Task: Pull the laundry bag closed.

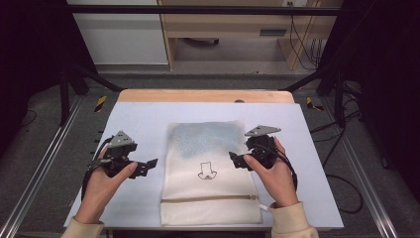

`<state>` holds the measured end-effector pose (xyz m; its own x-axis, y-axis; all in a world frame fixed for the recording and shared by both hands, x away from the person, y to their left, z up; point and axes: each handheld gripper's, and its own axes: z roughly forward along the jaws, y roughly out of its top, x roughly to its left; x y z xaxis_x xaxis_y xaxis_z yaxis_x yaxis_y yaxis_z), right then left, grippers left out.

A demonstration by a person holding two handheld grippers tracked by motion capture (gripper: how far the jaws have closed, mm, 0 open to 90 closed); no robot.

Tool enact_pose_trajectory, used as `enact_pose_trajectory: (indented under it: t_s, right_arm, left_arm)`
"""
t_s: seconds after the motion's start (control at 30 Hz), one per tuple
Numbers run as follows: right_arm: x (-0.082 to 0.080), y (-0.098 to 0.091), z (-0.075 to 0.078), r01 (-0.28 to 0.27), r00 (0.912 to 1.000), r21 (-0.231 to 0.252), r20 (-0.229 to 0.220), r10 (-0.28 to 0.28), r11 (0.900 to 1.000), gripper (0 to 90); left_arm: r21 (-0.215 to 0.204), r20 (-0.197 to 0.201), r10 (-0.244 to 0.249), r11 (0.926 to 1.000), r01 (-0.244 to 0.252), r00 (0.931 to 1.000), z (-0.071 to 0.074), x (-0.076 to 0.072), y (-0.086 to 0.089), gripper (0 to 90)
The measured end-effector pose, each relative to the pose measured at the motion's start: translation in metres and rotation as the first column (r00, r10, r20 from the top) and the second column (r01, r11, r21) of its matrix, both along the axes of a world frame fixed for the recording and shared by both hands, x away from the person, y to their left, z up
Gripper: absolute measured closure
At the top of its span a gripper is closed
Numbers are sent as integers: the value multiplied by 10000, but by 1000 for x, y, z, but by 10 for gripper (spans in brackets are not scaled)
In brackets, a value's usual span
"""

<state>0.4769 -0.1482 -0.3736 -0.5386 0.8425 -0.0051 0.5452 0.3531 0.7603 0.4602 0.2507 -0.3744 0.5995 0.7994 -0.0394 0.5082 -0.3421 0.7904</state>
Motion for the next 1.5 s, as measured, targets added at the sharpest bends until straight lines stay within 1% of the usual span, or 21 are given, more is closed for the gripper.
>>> enact_pose_trajectory:
  t_s: [0.03,0.07,0.13,0.2,0.23,0.27,0.37,0.47,0.63,0.7,0.87,0.93,0.97,1.0,1.07,1.1,1.17,1.2,1.23,1.33,1.5]
  right_arm:
    - [1,-3,1,105,9999,144,74,-106,9998,77]
    - [1,-6,1,162,9998,164,143,-165,9997,77]
    - [-1,-13,1,242,9995,210,183,-246,9995,74]
    - [-2,-22,0,410,9990,276,188,-415,9988,72]
    - [-3,-31,-1,548,9982,259,244,-555,9982,72]
    - [-3,-31,-1,548,9982,259,244,-555,9982,72]
    - [-5,-44,-1,849,9960,313,259,-858,9959,72]
    - [-7,-59,0,1254,9917,335,237,-1263,9915,72]
    - [-8,-71,-3,1516,9882,214,183,-1520,9882,72]
    - [-8,-78,-5,1708,9851,154,163,-1710,9852,74]
    - [-8,-95,-12,2118,9773,152,-60,-2117,9772,82]
    - [-8,-98,-13,2161,9763,115,-104,-2160,9763,84]
    - [-9,-103,-16,2341,9721,2,-180,-2340,9722,96]
    - [-9,-103,-16,2341,9721,2,-180,-2340,9722,96]
    - [-9,-109,-19,2464,9687,-64,-275,-2465,9691,97]
    - [-9,-114,-22,2605,9642,-128,-475,-2608,9654,95]
    - [-9,-116,-24,2640,9631,-180,-485,-2646,9644,94]
    - [-10,-119,-25,2688,9617,-188,-508,-2694,9630,94]
    - [-10,-121,-26,2794,9580,-174,-618,-2799,9600,93]
    - [-11,-127,-30,2907,9541,-161,-708,-2911,9567,90]
    - [-13,-134,-37,2977,9496,-397,-906,-3002,9538,89]
  left_arm:
    - [148,133,75,9999,-77,9999,0,1,3,54]
    - [246,185,105,9996,-109,9998,-1,1,6,52]
    - [276,113,275,9992,-278,9996,-4,1,13,49]
    - [107,124,489,9987,-491,9987,-8,1,21,49]
    - [87,57,528,9986,-529,9986,-10,2,24,50]
    - [138,-26,580,9982,-580,9983,-12,2,27,50]
    - [470,-297,631,9970,-617,9976,-15,2,32,54]
    - [589,-464,647,9963,-619,9968,-16,2,36,56]
    - [953,-678,615,9939,-549,9958,-19,2,43,61]
    - [1032,-686,765,9922,-692,9947,-19,2,47,68]
    - [1202,-949,1002,9888,-885,9904,-22,3,57,66]
    - [1222,-1041,1079,9880,-949,9887,-25,3,60,66]
    - [1318,-1077,1089,9868,-944,9882,-26,4,62,66]
    - [1405,-1151,1084,9858,-918,9874,-27,4,64,66]
    - [1459,-1168,1163,9844,-988,9863,-29,5,68,67]
    - [1504,-1205,1195,9835,-1009,9855,-29,5,70,67]
    - [1571,-1270,1265,9819,-1059,9838,-31,5,74,67]
    - [1613,-1291,1315,9808,-1100,9829,-32,5,76,67]
    - [1644,-1308,1375,9796,-1152,9818,-33,5,78,68]
    - [1730,-1414,1436,9778,-1183,9795,-35,5,83,68]
    - [1959,-1589,1446,9742,-1124,9766,-42,6,87,68]
